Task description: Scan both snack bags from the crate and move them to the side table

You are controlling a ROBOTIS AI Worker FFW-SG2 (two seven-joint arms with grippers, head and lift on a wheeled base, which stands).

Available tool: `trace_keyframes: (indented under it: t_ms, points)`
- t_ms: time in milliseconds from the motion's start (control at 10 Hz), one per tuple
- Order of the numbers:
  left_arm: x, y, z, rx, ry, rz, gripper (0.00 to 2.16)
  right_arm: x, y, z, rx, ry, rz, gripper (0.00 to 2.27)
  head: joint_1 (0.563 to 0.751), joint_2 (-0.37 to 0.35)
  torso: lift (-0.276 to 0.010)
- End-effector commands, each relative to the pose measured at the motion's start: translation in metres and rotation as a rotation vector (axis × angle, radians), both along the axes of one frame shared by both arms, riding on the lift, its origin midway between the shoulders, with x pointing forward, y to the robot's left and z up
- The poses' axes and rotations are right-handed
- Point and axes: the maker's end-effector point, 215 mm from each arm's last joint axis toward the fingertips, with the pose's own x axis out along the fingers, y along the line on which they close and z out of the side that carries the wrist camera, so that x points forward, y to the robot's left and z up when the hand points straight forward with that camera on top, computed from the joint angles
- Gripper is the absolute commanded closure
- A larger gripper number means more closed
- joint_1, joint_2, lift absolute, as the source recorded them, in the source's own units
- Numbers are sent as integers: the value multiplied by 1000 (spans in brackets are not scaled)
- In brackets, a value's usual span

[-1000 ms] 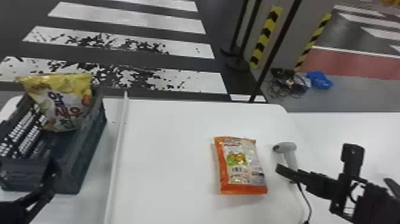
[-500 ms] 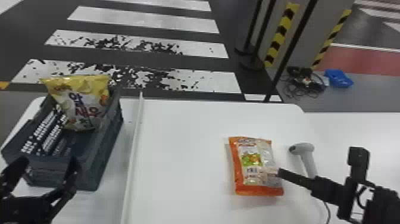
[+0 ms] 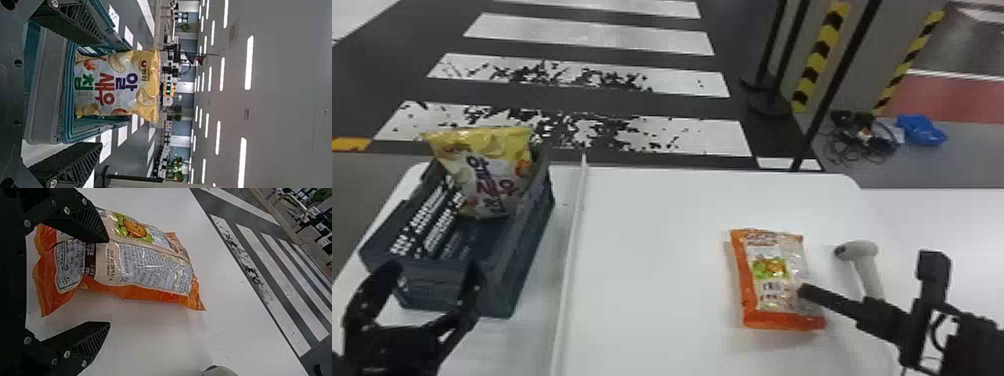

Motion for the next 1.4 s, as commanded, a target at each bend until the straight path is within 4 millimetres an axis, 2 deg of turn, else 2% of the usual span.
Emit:
trace_keyframes:
  t_ms: [0,100,200,500,600,900,1100,1300]
  points:
    - [0,0,0,-1,0,1,73,0,-1,0,-4,-2,4,1352,695,-136,-99]
    - [0,0,0,-1,0,1,73,-1,-4,-2,-17,5,5,1885,695,-136,-99]
    - [1,0,0,-1,0,1,73,-2,-6,-5,-31,12,9,2226,695,-138,-99]
    - [1,0,-2,-2,2,2,73,-4,-1,4,18,-12,30,2240,695,-137,-99]
    - [1,0,-2,-2,2,2,73,-2,-4,14,24,-34,20,2240,695,-138,-99]
    - [1,-1,-2,-2,2,2,73,8,-15,67,68,-135,-24,2240,695,-145,-99]
    - [1,-1,0,-4,-1,2,73,18,-37,103,88,-195,-78,2240,695,-159,-99]
    - [1,-2,0,-4,-1,1,73,34,-84,131,52,-248,-181,2240,695,-185,-99]
